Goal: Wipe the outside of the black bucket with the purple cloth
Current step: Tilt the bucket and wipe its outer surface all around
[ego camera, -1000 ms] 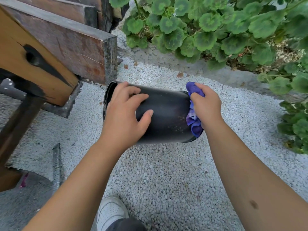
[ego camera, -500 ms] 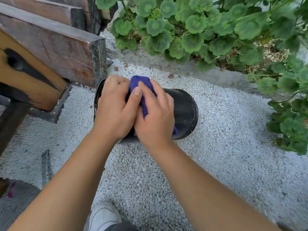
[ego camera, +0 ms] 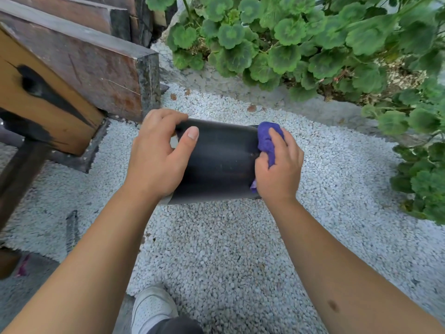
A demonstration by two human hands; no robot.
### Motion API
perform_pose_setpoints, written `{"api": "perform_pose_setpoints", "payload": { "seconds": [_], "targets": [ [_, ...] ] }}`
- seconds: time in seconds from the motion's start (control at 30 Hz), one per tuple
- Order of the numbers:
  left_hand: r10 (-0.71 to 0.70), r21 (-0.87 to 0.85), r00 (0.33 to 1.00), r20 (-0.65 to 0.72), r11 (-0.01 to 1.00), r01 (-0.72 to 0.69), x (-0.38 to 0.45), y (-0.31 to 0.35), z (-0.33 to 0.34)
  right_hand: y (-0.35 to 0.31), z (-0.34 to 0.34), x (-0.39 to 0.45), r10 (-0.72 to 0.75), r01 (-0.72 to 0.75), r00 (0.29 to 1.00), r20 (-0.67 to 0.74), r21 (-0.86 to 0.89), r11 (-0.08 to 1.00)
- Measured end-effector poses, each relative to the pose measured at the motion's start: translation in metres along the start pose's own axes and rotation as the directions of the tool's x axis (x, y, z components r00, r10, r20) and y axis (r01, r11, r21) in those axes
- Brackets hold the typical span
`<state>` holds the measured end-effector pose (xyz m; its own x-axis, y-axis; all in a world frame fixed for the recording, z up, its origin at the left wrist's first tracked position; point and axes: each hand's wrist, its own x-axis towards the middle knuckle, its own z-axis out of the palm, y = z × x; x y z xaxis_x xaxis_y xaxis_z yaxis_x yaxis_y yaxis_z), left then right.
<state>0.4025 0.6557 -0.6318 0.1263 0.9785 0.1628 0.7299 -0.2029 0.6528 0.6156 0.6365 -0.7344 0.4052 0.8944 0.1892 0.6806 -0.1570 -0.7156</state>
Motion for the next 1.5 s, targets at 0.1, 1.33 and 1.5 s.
{"api": "perform_pose_setpoints", "payload": {
  "seconds": [0.1, 1.33, 1.5],
  "targets": [
    [-0.009, -0.035, 0.998, -0.058, 0.999, 0.007, -0.002, -0.001, 0.003, 0.003, 0.000, 0.001, 0.033, -0.033, 0.999, 0.001, 0.029, 0.999],
    [-0.148, -0.214, 0.985, 0.091, 0.963, 0.164, -0.010, -0.010, -0.001, -0.114, 0.004, -0.027, -0.386, 0.355, 0.917, 0.106, 0.228, 0.907],
    [-0.195, -0.068, 0.979, 0.051, 0.978, 0.199, -0.017, -0.018, -0.004, -0.055, -0.010, 0.006, -0.062, 0.048, 0.978, 0.201, 0.072, 0.996]
  ]
}}
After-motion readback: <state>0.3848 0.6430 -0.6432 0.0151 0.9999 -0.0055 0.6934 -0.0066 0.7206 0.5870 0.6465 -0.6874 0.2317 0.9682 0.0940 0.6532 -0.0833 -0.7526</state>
